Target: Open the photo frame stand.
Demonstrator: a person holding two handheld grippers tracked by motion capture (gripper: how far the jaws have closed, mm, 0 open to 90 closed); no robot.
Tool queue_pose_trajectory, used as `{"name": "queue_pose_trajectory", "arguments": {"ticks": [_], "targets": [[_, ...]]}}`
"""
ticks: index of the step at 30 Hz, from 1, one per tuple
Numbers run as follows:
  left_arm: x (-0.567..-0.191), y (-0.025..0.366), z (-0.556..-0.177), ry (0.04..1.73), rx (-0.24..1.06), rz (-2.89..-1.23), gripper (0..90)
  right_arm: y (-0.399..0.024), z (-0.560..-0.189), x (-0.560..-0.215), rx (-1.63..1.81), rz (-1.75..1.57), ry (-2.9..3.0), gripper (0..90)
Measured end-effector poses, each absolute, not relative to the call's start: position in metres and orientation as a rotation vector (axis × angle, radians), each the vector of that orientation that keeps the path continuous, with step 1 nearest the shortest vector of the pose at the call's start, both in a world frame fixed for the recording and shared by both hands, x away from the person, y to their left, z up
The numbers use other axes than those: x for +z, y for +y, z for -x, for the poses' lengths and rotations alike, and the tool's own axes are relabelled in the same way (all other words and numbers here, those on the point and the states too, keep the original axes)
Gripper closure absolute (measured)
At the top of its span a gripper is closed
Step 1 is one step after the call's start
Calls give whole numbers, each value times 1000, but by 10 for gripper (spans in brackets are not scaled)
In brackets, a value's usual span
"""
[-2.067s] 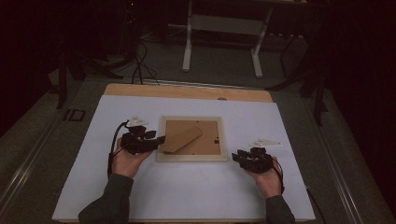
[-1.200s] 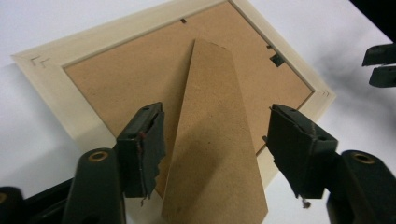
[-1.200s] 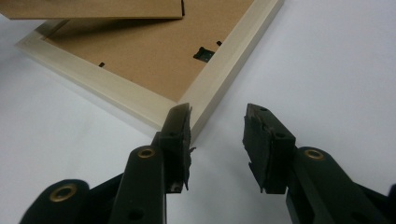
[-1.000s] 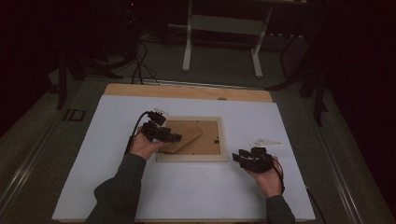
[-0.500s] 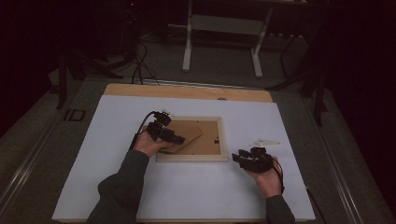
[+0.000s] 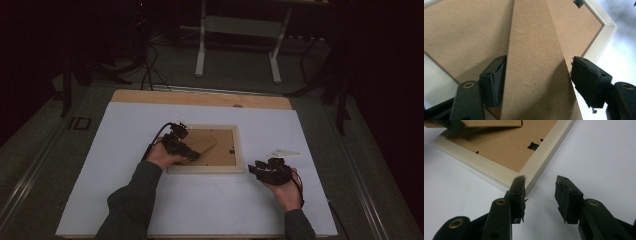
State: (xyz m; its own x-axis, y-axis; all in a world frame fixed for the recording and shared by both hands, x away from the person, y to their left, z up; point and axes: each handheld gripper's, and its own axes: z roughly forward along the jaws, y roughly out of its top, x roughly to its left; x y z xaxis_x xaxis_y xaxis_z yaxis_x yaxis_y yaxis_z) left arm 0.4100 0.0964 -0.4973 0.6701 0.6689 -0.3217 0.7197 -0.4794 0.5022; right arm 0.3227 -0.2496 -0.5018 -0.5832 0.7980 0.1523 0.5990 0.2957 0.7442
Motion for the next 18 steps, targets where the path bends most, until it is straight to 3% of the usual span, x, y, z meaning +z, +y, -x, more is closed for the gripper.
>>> {"name": "queue_pose_trajectory", "arguments": {"ticks": [6,18], "targets": [[-498,96,-410,1063,-103,-2292,371,-250,-323,-502,1159,-1280,2321,593],[-497,91,-405,1037,-24,-2337,376,-250,-323,-503,1161,-1292,2319,593]]}}
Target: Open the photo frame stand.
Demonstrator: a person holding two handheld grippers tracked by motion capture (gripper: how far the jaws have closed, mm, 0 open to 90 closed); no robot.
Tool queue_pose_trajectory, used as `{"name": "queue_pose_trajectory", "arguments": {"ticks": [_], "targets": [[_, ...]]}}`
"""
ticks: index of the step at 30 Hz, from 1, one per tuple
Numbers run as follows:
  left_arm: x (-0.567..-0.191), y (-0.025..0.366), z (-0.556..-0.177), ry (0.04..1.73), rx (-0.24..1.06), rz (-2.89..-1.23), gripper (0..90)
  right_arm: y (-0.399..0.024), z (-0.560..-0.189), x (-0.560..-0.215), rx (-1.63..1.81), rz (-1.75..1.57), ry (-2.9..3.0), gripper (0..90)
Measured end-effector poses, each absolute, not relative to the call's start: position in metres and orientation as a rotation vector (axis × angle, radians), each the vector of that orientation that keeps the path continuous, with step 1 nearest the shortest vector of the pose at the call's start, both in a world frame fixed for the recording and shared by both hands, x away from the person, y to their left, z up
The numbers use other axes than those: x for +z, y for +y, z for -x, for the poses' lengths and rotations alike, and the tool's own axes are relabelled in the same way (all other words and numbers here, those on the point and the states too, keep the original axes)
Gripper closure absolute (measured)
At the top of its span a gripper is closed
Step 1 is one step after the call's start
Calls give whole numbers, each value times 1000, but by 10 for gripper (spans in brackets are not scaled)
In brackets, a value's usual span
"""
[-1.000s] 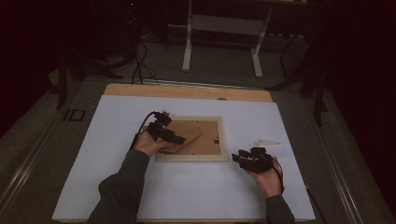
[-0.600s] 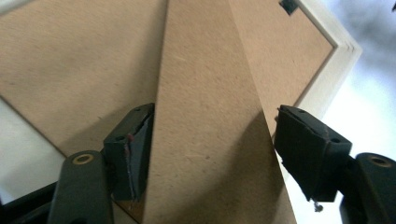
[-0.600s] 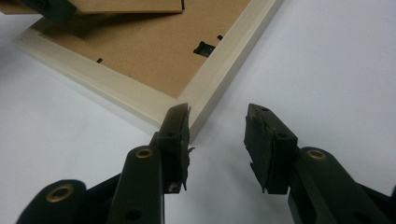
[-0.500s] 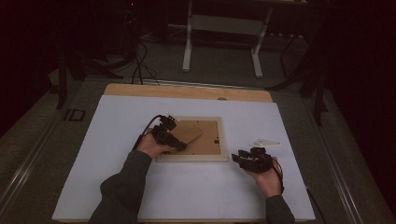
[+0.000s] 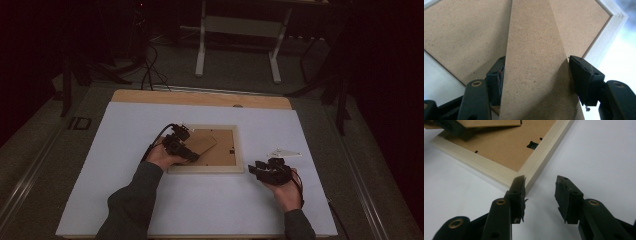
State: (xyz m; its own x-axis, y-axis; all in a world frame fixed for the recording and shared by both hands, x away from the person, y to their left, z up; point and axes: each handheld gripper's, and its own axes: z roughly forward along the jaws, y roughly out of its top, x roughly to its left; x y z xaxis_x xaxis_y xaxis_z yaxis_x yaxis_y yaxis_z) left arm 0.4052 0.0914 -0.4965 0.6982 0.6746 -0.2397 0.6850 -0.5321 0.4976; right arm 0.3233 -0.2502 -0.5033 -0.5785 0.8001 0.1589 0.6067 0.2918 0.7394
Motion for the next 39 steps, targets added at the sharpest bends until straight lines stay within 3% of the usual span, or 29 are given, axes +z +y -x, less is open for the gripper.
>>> {"name": "queue_pose_trajectory", "arguments": {"ticks": [39], "targets": [[-478,75,-378,930,294,-2394,372,-249,-323,-504,1158,-1298,2321,592]]}}
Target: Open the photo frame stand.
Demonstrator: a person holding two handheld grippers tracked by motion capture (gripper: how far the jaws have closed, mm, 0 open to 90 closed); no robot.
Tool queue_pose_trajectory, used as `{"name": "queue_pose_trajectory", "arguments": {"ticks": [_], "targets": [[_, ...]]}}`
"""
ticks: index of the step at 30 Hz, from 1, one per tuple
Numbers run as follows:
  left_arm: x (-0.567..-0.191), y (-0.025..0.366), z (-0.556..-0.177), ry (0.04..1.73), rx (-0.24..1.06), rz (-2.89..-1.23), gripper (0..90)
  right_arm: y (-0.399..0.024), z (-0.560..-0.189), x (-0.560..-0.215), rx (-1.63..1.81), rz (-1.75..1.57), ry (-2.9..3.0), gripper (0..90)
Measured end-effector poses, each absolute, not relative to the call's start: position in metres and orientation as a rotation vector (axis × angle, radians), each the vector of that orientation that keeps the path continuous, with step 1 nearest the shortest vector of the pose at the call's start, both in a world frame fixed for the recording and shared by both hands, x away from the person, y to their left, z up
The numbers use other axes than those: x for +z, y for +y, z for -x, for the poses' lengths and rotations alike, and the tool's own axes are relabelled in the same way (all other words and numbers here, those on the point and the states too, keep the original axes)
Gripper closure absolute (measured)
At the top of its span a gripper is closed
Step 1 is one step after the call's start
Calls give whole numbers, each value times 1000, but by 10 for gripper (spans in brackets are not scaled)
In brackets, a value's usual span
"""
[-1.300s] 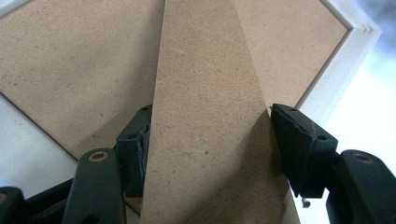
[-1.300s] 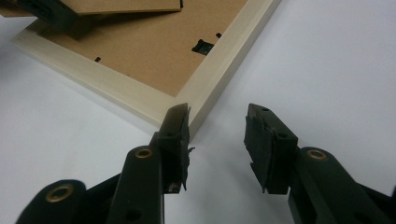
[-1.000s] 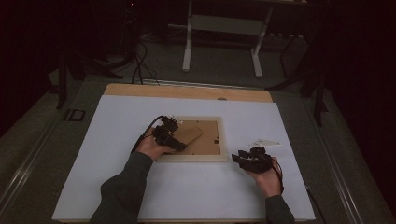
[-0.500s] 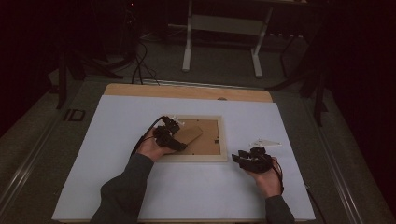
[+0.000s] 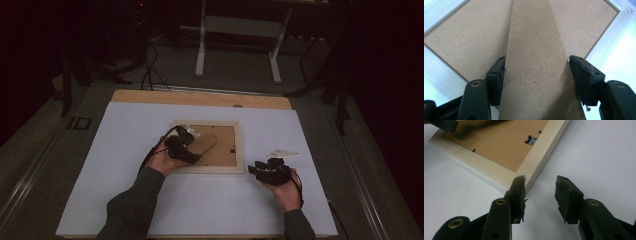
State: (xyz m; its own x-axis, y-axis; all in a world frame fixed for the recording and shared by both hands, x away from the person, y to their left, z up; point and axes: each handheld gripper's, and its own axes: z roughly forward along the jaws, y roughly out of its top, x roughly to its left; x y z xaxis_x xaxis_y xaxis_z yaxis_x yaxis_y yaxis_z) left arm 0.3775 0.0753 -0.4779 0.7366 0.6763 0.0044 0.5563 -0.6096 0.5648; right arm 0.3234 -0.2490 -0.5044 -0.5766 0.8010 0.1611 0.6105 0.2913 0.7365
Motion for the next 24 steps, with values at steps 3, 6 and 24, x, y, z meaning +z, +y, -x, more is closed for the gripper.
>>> {"name": "queue_pose_trajectory", "arguments": {"ticks": [3,6,24], "targets": [[-477,75,-374,926,314,-2384,372,-249,-324,-505,1158,-1297,2321,592],[-476,74,-372,917,332,-2386,371,-249,-324,-505,1157,-1297,2322,592],[-473,71,-357,887,438,-2365,371,-247,-324,-505,1152,-1292,2329,591]]}}
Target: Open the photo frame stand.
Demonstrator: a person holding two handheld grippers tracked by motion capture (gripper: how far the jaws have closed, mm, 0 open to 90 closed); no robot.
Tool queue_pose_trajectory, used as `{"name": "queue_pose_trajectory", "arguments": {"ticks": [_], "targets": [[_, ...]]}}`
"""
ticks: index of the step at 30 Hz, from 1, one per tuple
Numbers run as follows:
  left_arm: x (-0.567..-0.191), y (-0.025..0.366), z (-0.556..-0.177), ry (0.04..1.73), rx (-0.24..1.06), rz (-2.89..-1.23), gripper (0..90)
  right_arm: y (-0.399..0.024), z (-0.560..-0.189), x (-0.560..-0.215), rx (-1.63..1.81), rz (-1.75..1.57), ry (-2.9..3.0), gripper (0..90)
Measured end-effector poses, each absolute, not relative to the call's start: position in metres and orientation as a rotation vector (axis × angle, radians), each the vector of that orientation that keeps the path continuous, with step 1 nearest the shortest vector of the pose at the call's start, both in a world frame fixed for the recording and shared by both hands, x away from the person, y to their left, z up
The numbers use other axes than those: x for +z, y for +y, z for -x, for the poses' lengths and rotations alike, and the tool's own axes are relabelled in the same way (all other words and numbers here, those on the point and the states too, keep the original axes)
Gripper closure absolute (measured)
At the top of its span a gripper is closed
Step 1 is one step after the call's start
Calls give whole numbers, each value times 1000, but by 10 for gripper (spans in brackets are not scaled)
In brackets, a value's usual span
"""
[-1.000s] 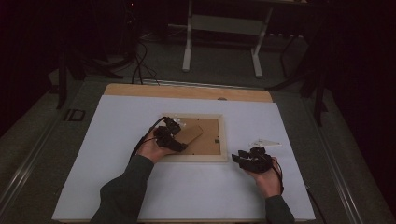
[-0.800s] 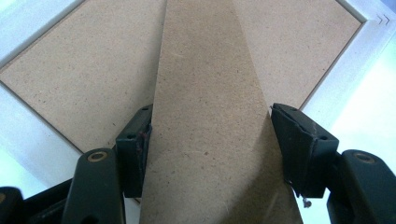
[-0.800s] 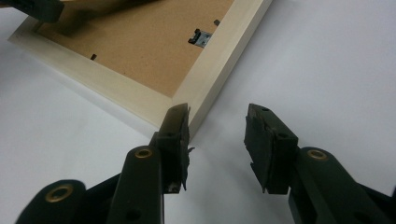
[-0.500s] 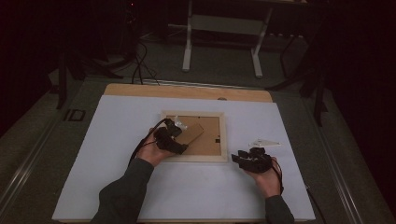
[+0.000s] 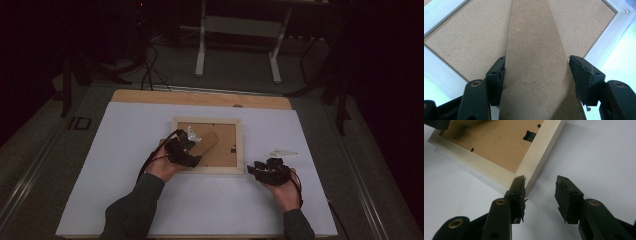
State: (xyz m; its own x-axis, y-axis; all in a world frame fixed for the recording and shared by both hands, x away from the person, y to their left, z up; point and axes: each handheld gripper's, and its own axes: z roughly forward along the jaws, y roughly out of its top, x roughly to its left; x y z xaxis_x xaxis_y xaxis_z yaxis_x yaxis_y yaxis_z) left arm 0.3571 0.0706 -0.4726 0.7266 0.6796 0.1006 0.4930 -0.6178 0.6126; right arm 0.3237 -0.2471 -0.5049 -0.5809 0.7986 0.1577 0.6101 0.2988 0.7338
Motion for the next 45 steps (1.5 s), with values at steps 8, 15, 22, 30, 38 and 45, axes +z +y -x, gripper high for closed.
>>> {"name": "queue_pose_trajectory", "arguments": {"ticks": [8,15,22,30,38,45], "targets": [[-472,69,-352,873,480,-2362,370,-246,-324,-505,1149,-1287,2334,591],[-470,68,-347,858,510,-2368,370,-245,-323,-502,1155,-1282,2331,590],[-469,67,-340,837,562,-2365,369,-241,-326,-494,1142,-1243,2337,590],[-470,67,-334,826,597,-2350,370,-242,-337,-486,1114,-1233,2335,589],[-470,66,-330,816,622,-2346,369,-242,-352,-477,1115,-1248,2337,588],[-469,65,-324,802,658,-2337,369,-237,-363,-468,1086,-1225,2348,588]]}}
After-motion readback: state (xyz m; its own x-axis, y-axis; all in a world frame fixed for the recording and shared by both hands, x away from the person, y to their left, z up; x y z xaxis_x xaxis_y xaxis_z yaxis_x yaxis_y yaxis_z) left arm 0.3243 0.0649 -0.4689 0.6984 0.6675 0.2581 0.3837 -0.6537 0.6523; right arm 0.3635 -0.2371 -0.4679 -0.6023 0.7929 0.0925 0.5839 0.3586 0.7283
